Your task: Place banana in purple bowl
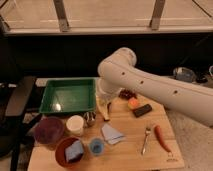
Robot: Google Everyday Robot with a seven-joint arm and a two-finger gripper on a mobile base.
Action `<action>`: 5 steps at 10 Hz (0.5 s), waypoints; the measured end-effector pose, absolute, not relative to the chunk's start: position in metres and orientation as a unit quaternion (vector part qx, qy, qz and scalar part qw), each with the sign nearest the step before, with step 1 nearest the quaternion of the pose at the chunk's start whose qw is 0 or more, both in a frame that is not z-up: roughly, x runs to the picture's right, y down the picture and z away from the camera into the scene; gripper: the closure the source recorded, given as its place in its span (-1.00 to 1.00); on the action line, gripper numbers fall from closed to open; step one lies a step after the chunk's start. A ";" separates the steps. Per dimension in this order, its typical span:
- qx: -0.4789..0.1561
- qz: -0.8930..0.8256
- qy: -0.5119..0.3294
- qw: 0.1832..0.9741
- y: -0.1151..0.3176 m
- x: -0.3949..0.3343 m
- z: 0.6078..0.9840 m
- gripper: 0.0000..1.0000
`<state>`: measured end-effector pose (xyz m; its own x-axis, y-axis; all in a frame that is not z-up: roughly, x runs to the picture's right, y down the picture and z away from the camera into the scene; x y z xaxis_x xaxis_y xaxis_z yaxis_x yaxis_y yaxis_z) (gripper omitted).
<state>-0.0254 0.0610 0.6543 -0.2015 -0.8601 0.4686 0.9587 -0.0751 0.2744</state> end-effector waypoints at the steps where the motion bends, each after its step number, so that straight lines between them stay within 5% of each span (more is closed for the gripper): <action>1: -0.091 -0.736 -0.276 0.611 0.062 -0.049 0.654 1.00; 5: -0.107 -0.758 -0.300 0.570 0.078 -0.129 0.656 1.00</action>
